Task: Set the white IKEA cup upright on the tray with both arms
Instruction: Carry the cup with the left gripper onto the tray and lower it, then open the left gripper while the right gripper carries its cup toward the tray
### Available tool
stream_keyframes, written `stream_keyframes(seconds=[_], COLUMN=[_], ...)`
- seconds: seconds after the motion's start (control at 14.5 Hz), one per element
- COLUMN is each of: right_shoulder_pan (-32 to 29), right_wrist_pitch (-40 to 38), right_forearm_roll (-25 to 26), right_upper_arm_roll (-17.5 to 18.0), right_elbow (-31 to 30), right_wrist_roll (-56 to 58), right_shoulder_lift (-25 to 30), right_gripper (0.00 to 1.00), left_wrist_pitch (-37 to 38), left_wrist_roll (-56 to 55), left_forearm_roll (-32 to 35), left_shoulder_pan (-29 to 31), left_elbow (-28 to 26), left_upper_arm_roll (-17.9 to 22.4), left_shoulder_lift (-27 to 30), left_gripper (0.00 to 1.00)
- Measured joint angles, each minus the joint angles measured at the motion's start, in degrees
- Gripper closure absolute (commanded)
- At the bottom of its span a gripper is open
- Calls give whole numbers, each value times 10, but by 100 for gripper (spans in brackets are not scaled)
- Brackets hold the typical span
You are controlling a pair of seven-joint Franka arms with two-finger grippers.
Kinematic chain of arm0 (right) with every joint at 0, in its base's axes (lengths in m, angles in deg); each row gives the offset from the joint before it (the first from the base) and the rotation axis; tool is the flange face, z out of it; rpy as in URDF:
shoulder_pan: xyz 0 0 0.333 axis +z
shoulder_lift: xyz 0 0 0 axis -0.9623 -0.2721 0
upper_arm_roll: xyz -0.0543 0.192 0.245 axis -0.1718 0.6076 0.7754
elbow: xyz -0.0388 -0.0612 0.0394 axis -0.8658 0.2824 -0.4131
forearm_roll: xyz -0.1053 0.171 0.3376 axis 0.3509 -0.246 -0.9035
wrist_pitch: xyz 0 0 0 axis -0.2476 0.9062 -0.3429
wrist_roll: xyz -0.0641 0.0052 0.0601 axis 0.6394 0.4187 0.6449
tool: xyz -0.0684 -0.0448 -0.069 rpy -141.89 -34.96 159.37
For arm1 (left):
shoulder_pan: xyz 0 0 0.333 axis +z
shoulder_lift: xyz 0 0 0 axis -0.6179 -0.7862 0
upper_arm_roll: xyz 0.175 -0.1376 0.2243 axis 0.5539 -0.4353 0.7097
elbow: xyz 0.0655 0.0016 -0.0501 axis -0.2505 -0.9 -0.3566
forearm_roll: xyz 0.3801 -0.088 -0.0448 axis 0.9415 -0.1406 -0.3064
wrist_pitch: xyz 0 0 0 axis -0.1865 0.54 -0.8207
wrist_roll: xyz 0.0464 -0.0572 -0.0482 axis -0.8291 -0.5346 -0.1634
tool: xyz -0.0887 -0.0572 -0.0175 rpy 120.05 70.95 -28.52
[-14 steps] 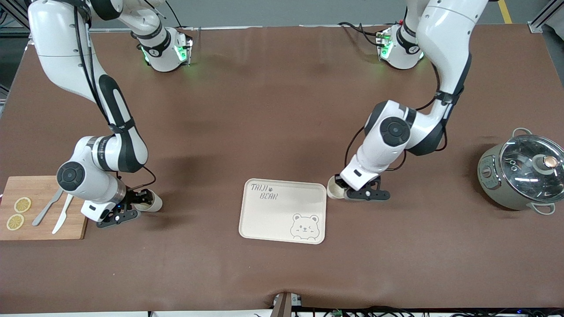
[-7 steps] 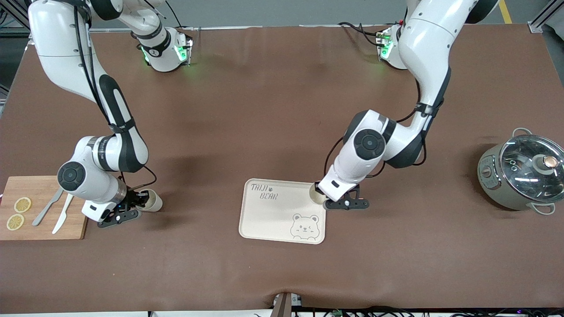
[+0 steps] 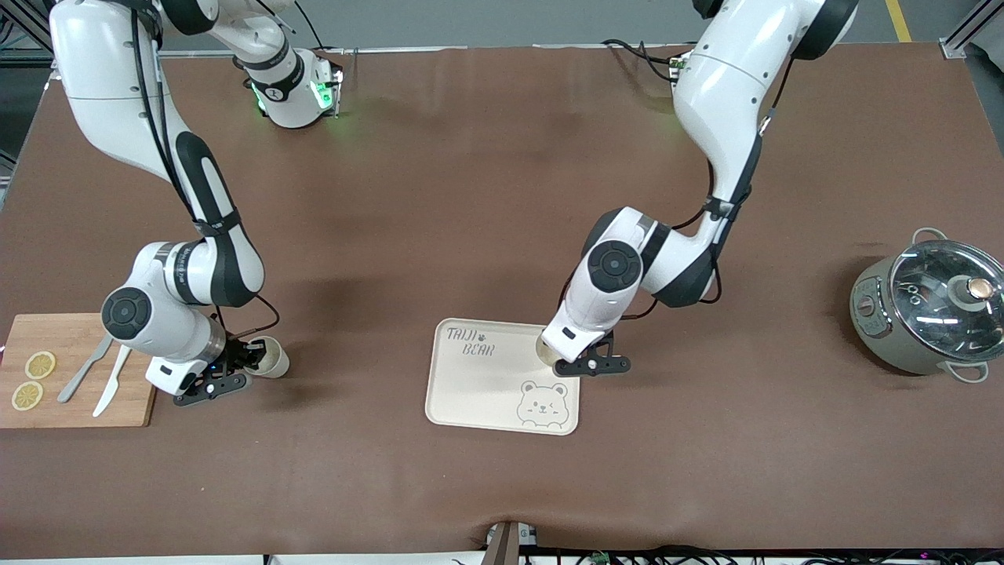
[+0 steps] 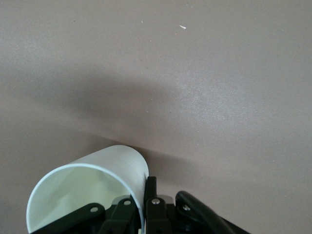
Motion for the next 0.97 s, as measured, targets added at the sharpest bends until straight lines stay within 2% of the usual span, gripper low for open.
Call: stream_keyframes(seconds=[0.62,0.9,0.97], right_shoulder_pan=[0,2,3], right_wrist_pitch=[-18,-123,-153], right_forearm_roll=[-19,-95,-102], right_upper_arm_roll=[3,10,11], right_elbow=[8,67,87], right_wrist_roll=[0,-15,-37], right_shoulder_lift=[1,14,18], right_gripper=[100,100,100], left_wrist_pitch=[0,0,0], left_wrist_roll=[-8,-8,-8], left_forearm_roll=[0,0,0], left_shoulder_pan=[-10,-10,-10], left_elbow=[14,14,14], left_upper_arm_roll=[8,8,8], left_shoulder_lift=[-23,-25,-25], left_gripper=[100,100,93])
